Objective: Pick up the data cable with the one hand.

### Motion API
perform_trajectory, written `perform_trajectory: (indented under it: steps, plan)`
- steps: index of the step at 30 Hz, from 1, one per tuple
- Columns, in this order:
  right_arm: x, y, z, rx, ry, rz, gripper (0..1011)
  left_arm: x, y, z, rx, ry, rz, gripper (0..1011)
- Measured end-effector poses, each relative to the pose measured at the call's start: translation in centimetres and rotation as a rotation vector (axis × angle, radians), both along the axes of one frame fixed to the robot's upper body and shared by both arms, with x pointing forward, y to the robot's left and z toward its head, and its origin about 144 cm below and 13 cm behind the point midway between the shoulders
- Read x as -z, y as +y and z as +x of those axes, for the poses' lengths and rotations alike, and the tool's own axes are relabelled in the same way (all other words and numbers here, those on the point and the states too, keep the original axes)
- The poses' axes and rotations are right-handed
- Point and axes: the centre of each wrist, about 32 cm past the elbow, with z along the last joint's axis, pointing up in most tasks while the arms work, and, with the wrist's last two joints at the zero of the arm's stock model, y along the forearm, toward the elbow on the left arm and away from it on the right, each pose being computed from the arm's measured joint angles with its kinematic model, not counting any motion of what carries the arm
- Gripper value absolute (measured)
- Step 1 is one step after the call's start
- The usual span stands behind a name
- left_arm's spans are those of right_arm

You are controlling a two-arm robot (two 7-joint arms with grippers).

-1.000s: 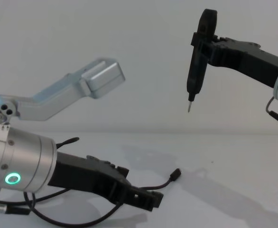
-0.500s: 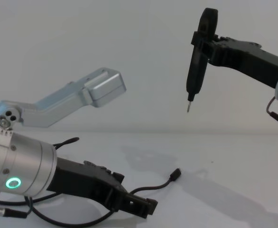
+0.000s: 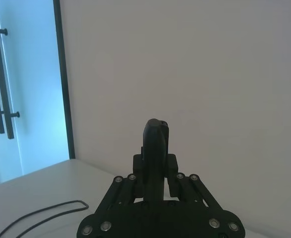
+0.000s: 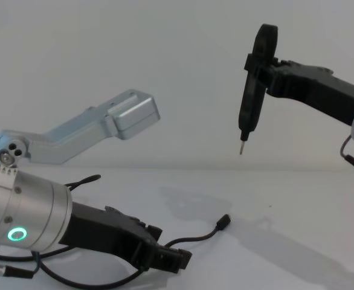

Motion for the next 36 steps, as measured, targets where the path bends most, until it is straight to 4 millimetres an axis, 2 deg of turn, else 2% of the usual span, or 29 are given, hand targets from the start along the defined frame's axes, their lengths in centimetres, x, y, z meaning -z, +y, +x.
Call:
perform_trajectory:
  steps: [2, 3, 5, 6, 21, 36]
  plan:
    - [0.2, 0.0, 0.2, 0.000, 0.006, -0.002, 275, 0.0, 0.0, 0.0, -0.001, 0.000, 0.001, 684]
    - [0.3, 0.0, 0.2, -0.001, 0.008, -0.003, 275, 0.0, 0.0, 0.0, -0.001, 0.000, 0.002, 618]
    - [0.5, 0.0, 0.6, -0.004, 0.012, -0.004, 274, 0.0, 0.0, 0.0, -0.001, 0.000, 0.002, 577]
    - [0.7, 0.0, 0.8, -0.005, 0.016, -0.006, 275, 0.0, 0.0, 0.0, -0.001, 0.000, 0.002, 514]
    - [1.9, 0.1, 3.1, -0.035, 0.032, -0.018, 274, 0.0, 0.0, 0.1, -0.003, 0.000, 0.005, 59]
    - [3.8, -0.7, 4.0, -0.030, 0.083, -0.027, 274, 0.0, 0.0, 0.1, -0.004, 0.000, 0.006, 48]
